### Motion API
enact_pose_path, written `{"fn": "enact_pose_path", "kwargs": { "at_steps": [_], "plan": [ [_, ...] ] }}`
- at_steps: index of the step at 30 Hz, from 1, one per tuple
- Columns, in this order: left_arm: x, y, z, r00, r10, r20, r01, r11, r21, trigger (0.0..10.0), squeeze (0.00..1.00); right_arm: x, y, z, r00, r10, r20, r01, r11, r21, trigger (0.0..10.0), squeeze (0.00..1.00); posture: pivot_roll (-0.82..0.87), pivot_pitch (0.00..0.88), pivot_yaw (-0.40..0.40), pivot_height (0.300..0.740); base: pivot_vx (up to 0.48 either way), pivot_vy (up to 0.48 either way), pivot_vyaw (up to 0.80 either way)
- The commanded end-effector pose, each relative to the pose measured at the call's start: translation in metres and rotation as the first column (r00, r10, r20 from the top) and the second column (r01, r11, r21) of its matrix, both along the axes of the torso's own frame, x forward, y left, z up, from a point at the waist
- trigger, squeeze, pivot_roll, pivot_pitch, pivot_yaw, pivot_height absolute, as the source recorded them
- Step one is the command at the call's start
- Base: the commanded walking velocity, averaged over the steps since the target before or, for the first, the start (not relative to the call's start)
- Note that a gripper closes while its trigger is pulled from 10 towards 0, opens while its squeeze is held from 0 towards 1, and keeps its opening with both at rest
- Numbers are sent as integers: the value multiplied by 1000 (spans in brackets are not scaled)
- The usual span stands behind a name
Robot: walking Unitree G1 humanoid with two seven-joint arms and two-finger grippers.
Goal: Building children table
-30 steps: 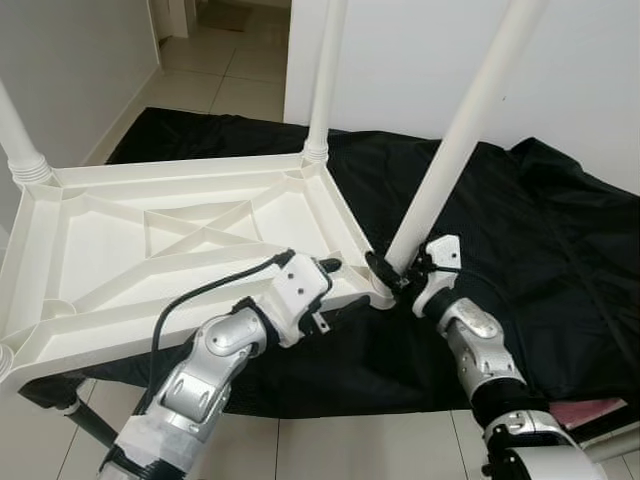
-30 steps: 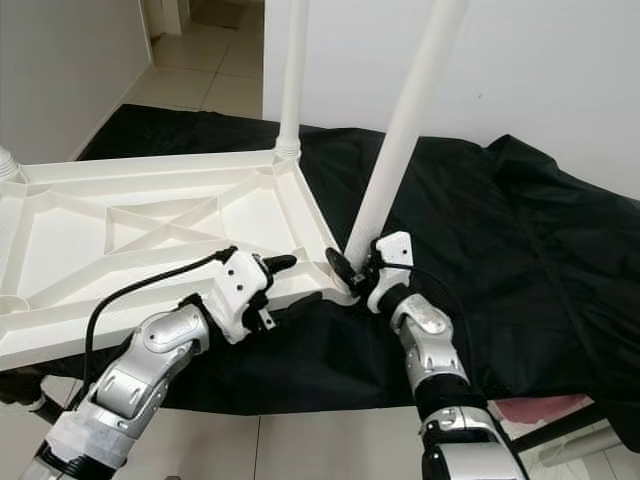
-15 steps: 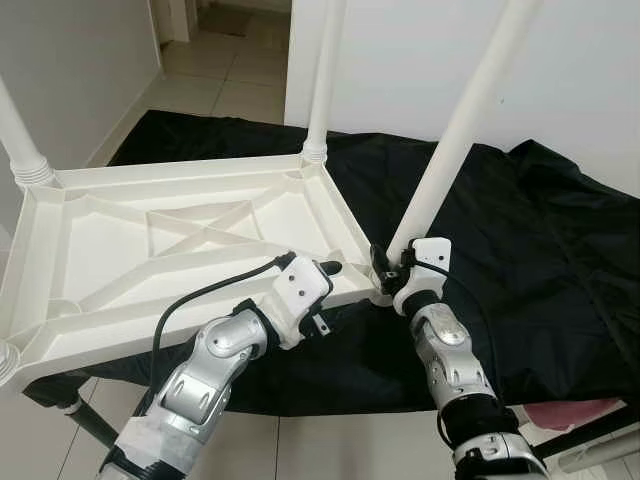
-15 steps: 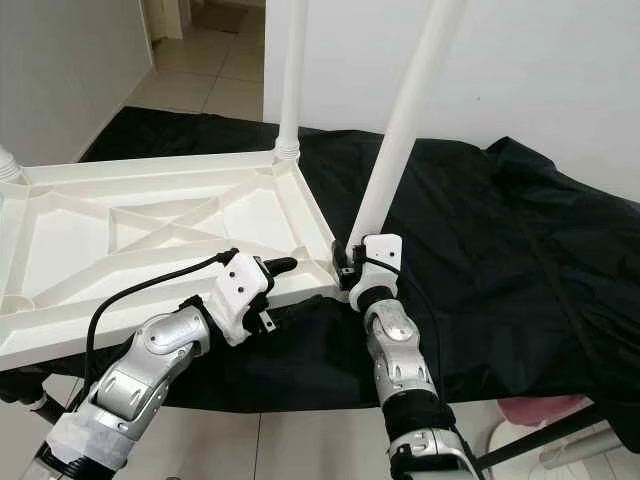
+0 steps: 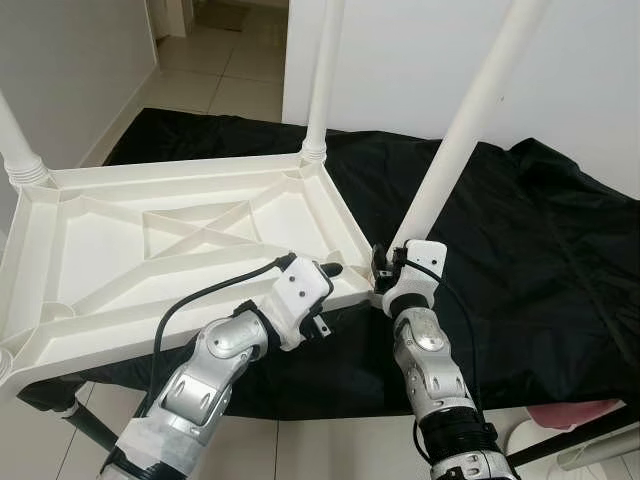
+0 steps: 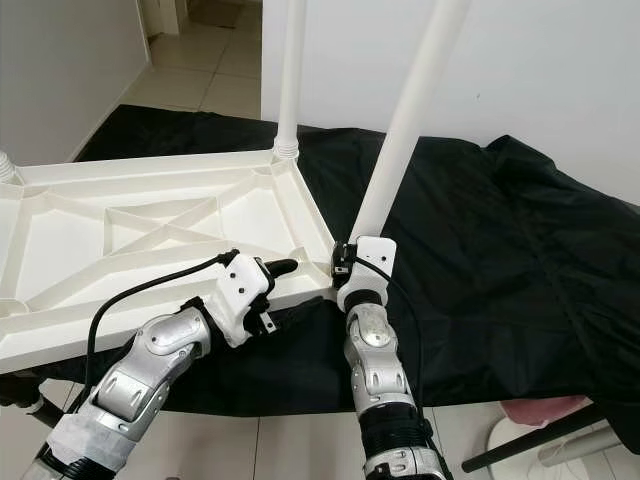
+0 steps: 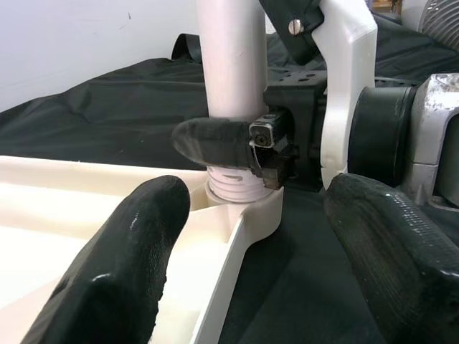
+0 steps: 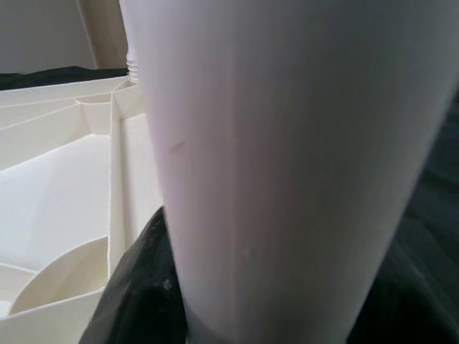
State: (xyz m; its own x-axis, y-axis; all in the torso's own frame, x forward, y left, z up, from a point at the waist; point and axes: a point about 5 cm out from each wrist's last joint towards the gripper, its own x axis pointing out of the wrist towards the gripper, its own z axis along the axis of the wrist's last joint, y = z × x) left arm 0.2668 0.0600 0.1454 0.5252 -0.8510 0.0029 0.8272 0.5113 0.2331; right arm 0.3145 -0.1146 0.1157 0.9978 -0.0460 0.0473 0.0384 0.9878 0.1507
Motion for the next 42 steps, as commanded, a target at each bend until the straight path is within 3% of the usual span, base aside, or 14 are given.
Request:
{"fn": "enact_pose_path", "kwargs": {
  "at_steps": [1, 6, 13, 14, 23, 26, 31, 35, 38, 42],
  "plan": [
    [-1, -2, 0, 1000, -21, -7, 21, 1000, 0, 10000, 0, -5, -4, -10, 999, -8, -47, 9, 1000, 23, 10000, 1000, -5, 0, -97, 740, 0, 0, 0],
    [-2, -4, 1, 1000, -20, -6, 20, 1000, -2, 10000, 0, -8, -3, -5, 999, 47, -7, -46, 999, 25, 10000, 1000, 0, 0, -104, 740, 0, 0, 0],
    [-5, -6, -1, 1000, -21, -11, 21, 1000, -8, 10000, 0, -18, -18, -2, 992, 117, 49, -117, 993, -4, 10000, 1000, 0, 0, -107, 740, 0, 0, 0],
    [-5, -6, -1, 1000, -20, -12, 20, 1000, -8, 10000, 0, -20, -21, -2, 989, 140, 55, -140, 990, -12, 10000, 0, -1, 0, -108, 740, 0, 0, 0],
    [-5, -5, -3, 1000, -23, -7, 23, 1000, 14, 10000, 0, -21, -32, 0, 954, 283, 100, -276, 958, -85, 10000, 0, 2, 0, -105, 740, 0, 0, 0],
    [-6, -4, -4, 999, -34, -9, 35, 999, 26, 10000, 0, -16, -38, 2, 914, 394, 97, -379, 914, -147, 10000, 0, 8, 0, -103, 740, 0, 0, 0],
    [-6, -4, -4, 999, -40, -11, 40, 999, 29, 10000, 0, -11, -42, 2, 894, 442, 80, -423, 889, -176, 10000, 0, 10, 0, -101, 740, 0, 0, 0],
    [-6, -5, -3, 999, -42, -11, 42, 999, 31, 10000, 0, 1, -42, 1, 842, 539, 32, -523, 828, -201, 10000, 0, 14, 0, -97, 740, 0, 0, 0],
    [-6, -5, -3, 999, -42, -11, 43, 999, 31, 10000, 0, 3, -42, 2, 832, 555, 26, -539, 817, -204, 10000, 0, 14, 0, -97, 740, 0, 0, 0],
    [-4, -6, -2, 999, -45, -5, 45, 998, 32, 10000, 0, 15, -39, 3, 795, 607, -3, -591, 773, -231, 10000, 0, 15, 0, -96, 740, 0, 0, 0]
  ]
}}
